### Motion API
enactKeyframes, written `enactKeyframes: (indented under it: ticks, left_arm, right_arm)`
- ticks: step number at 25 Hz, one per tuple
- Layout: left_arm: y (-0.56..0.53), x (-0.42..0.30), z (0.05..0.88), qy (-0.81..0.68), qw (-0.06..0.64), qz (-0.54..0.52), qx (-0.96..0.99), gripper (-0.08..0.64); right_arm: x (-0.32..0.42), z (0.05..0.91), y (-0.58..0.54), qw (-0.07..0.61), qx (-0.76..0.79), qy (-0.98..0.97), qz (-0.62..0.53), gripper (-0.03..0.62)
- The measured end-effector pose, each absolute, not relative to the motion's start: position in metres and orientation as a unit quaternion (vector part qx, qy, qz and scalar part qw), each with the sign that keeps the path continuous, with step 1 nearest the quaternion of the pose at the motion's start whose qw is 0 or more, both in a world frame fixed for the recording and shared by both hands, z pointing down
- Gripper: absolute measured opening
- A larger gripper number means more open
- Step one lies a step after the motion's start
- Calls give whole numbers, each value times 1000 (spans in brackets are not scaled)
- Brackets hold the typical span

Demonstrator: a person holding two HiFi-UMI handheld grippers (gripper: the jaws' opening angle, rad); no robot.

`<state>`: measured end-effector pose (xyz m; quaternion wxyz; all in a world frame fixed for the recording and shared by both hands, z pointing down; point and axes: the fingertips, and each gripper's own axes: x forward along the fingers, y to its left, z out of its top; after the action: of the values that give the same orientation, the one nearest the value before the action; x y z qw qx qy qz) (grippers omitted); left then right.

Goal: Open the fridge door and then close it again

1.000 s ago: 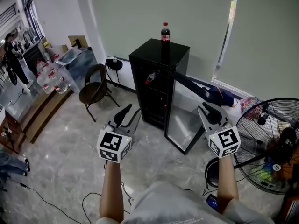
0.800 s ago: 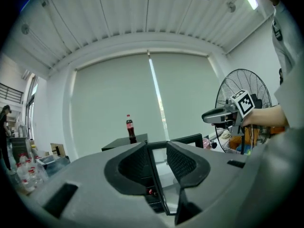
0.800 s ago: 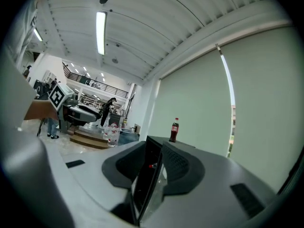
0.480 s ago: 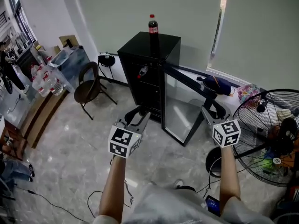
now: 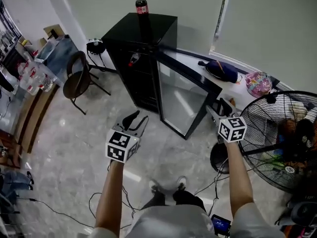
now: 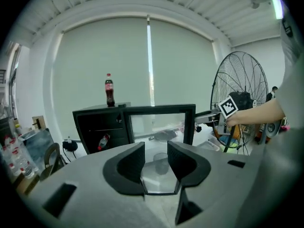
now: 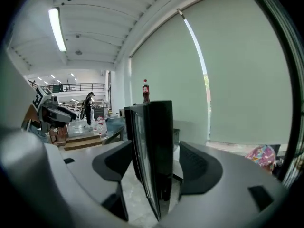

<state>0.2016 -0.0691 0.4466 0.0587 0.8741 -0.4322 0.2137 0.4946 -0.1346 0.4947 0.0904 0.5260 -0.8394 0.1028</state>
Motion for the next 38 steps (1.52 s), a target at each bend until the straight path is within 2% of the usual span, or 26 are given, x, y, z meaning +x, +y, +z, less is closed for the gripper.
enactKeyframes:
  ticks: [5, 13, 22, 38]
  left_arm:
    - [-71, 199, 471, -443, 83, 216, 866, 133]
    - [-63, 186, 488, -458, 112, 205, 858, 133]
    - [-53, 159, 491, -476, 125, 192, 849, 133]
    - [-34, 107, 503, -484, 150, 158, 848, 132]
  right_arm:
    - [500, 522, -154, 103, 504, -851, 105, 288]
    - [493, 534, -166, 99, 495, -857, 103, 220]
    - [484, 533, -154, 110, 500, -852, 112, 216]
    - [415, 532, -96, 154, 486, -851, 124, 212]
